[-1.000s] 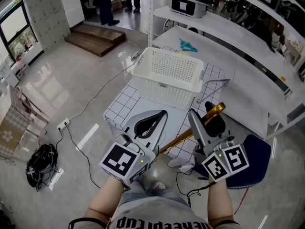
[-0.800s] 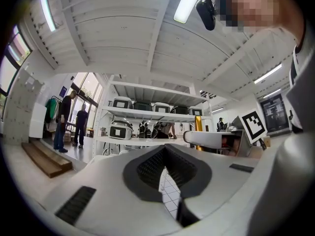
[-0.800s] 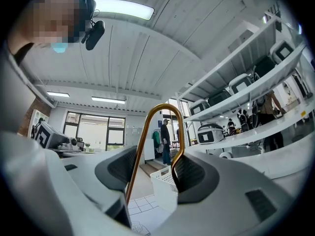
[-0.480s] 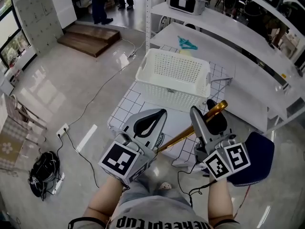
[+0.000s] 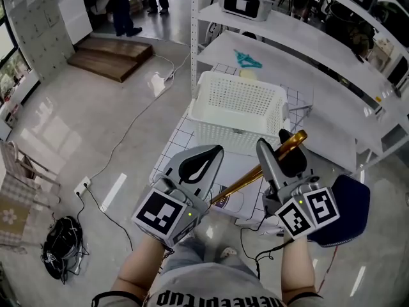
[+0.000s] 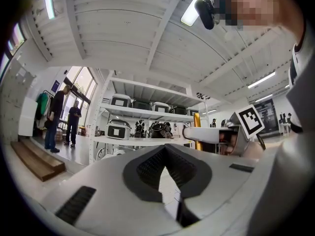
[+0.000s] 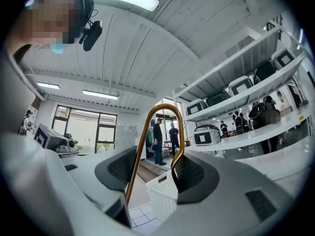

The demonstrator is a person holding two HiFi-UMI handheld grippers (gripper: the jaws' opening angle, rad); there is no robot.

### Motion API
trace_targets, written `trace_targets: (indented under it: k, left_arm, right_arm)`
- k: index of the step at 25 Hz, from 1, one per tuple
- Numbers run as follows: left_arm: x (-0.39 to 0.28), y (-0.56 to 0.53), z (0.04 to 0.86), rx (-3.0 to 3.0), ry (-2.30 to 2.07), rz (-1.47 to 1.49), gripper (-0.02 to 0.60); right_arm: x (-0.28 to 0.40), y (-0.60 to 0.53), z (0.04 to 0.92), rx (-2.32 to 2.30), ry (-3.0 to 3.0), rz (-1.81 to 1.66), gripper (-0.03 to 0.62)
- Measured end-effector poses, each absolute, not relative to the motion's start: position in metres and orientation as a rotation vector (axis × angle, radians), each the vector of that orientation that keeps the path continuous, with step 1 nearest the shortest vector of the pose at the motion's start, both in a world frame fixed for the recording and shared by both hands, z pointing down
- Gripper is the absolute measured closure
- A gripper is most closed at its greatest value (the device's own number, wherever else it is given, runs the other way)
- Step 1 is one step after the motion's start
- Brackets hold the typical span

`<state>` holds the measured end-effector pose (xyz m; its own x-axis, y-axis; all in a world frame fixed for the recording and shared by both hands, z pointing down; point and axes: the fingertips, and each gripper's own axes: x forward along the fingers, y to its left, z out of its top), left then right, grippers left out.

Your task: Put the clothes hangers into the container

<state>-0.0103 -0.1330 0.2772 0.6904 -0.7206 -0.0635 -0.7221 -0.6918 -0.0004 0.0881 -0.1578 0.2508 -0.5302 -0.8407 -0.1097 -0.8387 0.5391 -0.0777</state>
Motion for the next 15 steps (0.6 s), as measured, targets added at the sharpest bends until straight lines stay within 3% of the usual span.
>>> trace_targets:
  k: [15]
  left_arm:
    - [-0.048,-0.172,0.274,-2.921,1.086,0.111,0.565]
  right_arm:
    - [0.069,-0.201,0.204,-1.587,2.543,0.055,0.336]
